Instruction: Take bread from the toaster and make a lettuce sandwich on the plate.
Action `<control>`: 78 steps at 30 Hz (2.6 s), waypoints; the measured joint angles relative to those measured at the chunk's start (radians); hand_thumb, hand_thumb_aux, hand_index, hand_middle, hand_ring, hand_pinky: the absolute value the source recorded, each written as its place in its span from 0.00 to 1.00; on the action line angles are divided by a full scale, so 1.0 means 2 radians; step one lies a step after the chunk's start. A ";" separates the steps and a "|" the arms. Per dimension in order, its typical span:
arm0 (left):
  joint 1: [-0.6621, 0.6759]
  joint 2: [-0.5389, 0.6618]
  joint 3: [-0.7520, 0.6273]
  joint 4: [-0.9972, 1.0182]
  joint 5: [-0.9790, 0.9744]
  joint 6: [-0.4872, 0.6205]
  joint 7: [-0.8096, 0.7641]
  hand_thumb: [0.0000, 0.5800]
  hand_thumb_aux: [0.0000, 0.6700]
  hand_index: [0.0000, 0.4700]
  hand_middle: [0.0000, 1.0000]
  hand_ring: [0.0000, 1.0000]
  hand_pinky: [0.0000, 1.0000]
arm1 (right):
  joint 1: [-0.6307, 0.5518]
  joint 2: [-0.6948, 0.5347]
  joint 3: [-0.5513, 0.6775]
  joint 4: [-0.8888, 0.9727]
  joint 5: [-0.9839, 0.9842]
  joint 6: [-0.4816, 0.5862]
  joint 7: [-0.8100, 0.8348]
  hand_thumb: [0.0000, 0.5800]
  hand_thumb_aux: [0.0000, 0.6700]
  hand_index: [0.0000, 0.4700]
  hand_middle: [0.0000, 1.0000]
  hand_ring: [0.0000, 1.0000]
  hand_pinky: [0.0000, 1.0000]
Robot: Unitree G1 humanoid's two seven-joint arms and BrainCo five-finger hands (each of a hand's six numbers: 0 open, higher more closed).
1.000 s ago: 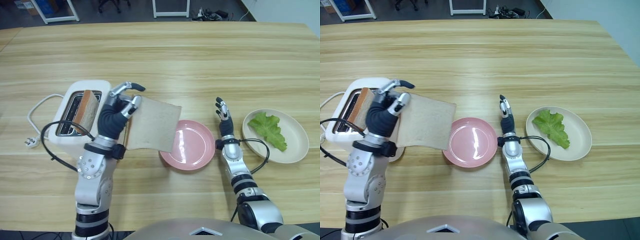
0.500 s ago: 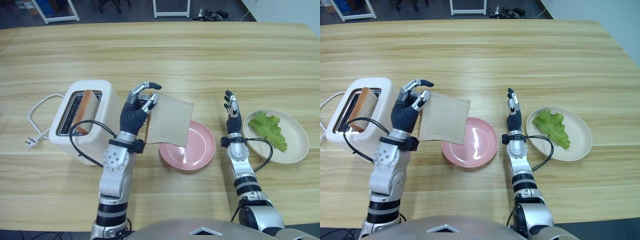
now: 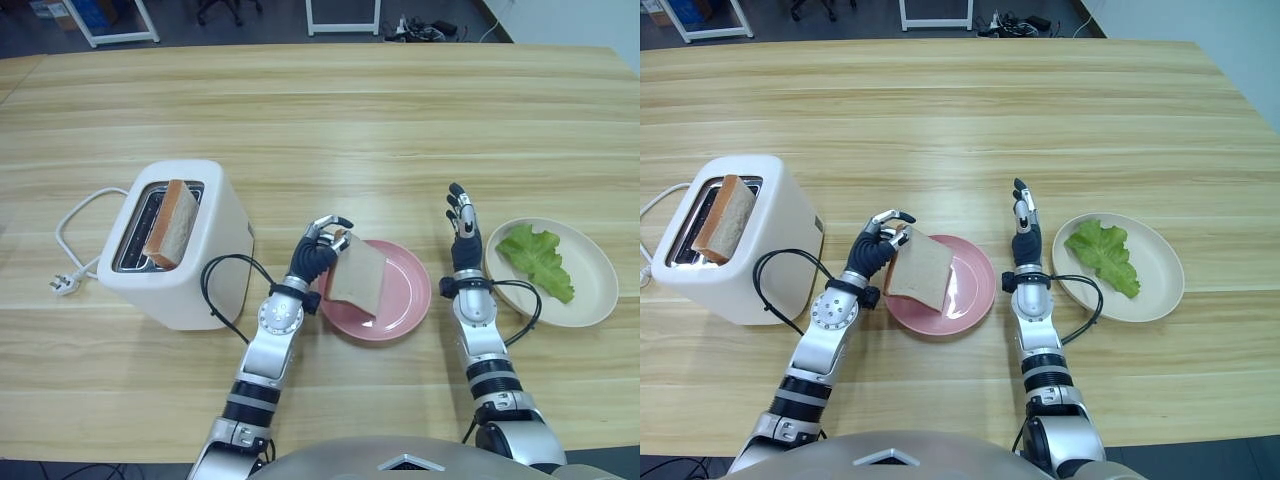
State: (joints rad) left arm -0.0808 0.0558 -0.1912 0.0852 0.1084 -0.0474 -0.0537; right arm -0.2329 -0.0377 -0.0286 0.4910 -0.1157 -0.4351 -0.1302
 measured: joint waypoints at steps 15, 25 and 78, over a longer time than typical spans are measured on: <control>0.001 0.065 -0.050 -0.048 0.202 0.048 0.030 0.00 0.00 0.00 0.00 0.00 0.00 | 0.005 0.007 0.006 -0.013 0.000 0.007 0.000 0.00 0.00 0.00 0.00 0.00 0.00; 0.041 0.061 -0.012 -0.251 0.116 -0.036 0.041 0.00 0.00 0.00 0.00 0.00 0.00 | 0.013 0.007 0.013 -0.039 -0.005 0.006 0.000 0.00 0.00 0.00 0.00 0.00 0.00; 0.082 -0.043 0.052 -0.060 -0.092 -0.069 -0.021 0.00 0.00 0.00 0.00 0.00 0.00 | 0.047 -0.397 0.089 -0.063 -0.403 0.220 -0.150 1.00 1.00 1.00 0.00 0.00 0.00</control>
State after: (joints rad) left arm 0.0834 -0.0302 -0.0875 -0.0353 -0.0762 -0.1851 -0.0966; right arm -0.1397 -0.8323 0.1502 0.3651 -0.9215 0.0049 -0.4299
